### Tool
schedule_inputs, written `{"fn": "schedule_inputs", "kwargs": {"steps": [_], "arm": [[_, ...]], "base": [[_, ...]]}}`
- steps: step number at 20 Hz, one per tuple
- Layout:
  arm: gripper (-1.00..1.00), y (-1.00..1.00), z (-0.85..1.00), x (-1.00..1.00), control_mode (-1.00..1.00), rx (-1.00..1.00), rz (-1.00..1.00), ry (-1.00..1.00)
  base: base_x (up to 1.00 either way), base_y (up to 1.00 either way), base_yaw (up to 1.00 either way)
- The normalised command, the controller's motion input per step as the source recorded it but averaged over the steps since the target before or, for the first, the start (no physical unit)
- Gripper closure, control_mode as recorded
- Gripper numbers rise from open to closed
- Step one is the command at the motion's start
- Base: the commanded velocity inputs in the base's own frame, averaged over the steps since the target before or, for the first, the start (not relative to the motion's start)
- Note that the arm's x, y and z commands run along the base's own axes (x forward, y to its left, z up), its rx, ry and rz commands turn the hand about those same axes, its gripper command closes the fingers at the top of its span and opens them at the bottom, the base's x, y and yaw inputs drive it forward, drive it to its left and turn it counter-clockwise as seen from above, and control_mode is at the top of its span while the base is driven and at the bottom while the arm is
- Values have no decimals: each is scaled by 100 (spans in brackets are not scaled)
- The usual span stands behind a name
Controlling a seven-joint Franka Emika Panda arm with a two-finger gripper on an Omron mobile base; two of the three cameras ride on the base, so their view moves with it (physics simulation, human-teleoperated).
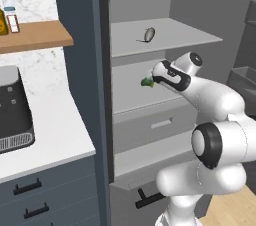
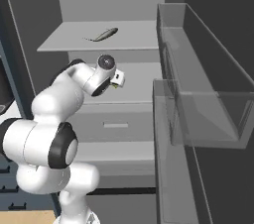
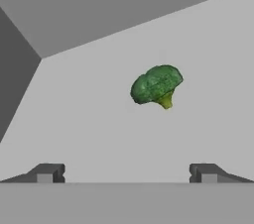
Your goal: Place one broccoli and one fish in each tupperware on the nearby counter, to pack two identical lunches.
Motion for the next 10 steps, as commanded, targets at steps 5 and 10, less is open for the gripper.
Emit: {"fn": "schedule_inputs", "kwargs": {"steps": [5, 10], "arm": [[-100, -3, 0, 12, -100, 0, 0, 2], [-100, -9, 0, 29, -100, 0, 0, 11]], "base": [[0, 0, 0], [0, 0, 0]]}}
